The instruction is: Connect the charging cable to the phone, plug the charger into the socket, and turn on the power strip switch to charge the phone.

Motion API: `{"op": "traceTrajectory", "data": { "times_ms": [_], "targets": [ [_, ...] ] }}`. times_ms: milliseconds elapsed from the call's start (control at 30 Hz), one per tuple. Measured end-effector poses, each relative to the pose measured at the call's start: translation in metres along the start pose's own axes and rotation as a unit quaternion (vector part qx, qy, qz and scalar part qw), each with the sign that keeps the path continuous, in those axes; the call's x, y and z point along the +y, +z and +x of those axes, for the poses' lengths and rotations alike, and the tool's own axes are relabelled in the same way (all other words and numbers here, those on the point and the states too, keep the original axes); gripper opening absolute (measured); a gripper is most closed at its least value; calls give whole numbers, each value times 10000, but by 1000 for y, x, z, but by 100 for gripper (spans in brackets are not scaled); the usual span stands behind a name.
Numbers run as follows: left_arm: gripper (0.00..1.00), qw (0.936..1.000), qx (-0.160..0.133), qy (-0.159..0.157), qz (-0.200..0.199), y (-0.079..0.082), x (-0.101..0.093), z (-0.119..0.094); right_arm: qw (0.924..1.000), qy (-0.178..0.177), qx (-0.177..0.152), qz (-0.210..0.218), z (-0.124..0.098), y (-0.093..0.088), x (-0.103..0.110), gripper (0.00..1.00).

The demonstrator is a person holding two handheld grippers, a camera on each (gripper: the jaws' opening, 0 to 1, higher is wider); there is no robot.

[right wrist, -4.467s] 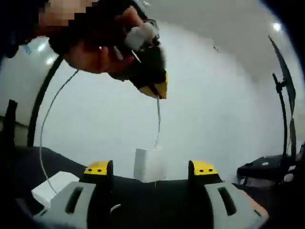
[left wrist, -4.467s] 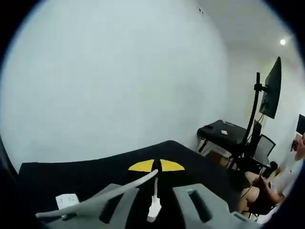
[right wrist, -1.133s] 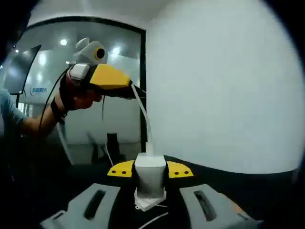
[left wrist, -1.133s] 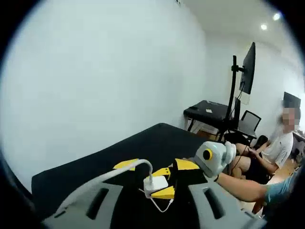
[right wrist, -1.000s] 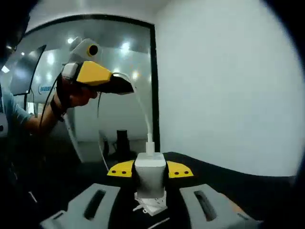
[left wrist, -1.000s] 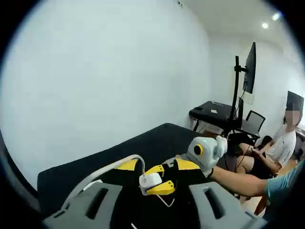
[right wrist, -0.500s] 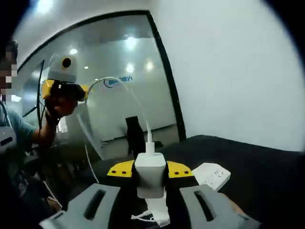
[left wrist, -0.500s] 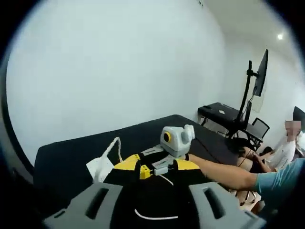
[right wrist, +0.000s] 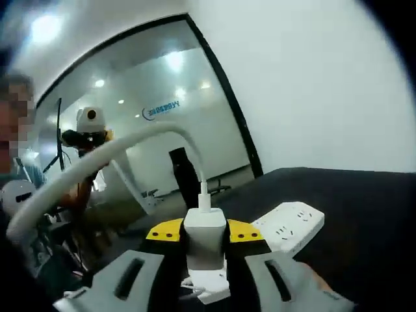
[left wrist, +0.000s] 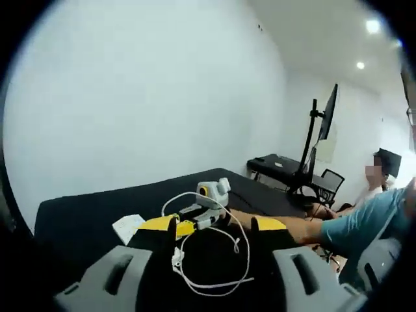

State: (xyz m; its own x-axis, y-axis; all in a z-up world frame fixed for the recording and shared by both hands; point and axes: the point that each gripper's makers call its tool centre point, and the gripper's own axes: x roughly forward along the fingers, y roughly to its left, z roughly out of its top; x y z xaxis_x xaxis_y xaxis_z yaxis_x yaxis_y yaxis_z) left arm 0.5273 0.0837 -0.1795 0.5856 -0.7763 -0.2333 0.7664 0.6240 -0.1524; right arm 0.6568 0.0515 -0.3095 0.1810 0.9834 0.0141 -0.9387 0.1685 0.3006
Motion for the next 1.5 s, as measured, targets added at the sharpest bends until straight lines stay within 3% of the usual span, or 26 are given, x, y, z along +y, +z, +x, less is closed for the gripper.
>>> {"op": "traceTrajectory", "data": {
  "times_ms": [200,367,800,1000,1167,1267,1400,1500],
  "targets": [
    [47,9977,602,169,274,-59,17,0,10000,-8,-10,7,7,-12,-3,21],
    [46,9977,659,133,95,-80,24,-4,10000,-34,-17,-47,11,-15,-8,21],
    [40,9982,529,102,-260,-92,34,-9,9989,367,-156,-243,10,-19,-10,21],
    [38,9979,515,110,-374,-94,43,-7,9974,418,-61,-575,4,-25,-6,21],
    [37,9979,498,73,-409,-97,46,-2,9925,508,242,-1083,-4,-36,-6,21],
    [35,9976,519,72,-455,-101,51,1,9912,533,361,-1161,-1,-34,-4,21],
    [34,9971,551,94,-523,-104,55,4,9893,785,923,-812,-1,-38,-10,21],
    [34,9970,551,84,-539,-104,55,4,9825,915,1281,-994,0,-40,-11,21]
  ]
}}
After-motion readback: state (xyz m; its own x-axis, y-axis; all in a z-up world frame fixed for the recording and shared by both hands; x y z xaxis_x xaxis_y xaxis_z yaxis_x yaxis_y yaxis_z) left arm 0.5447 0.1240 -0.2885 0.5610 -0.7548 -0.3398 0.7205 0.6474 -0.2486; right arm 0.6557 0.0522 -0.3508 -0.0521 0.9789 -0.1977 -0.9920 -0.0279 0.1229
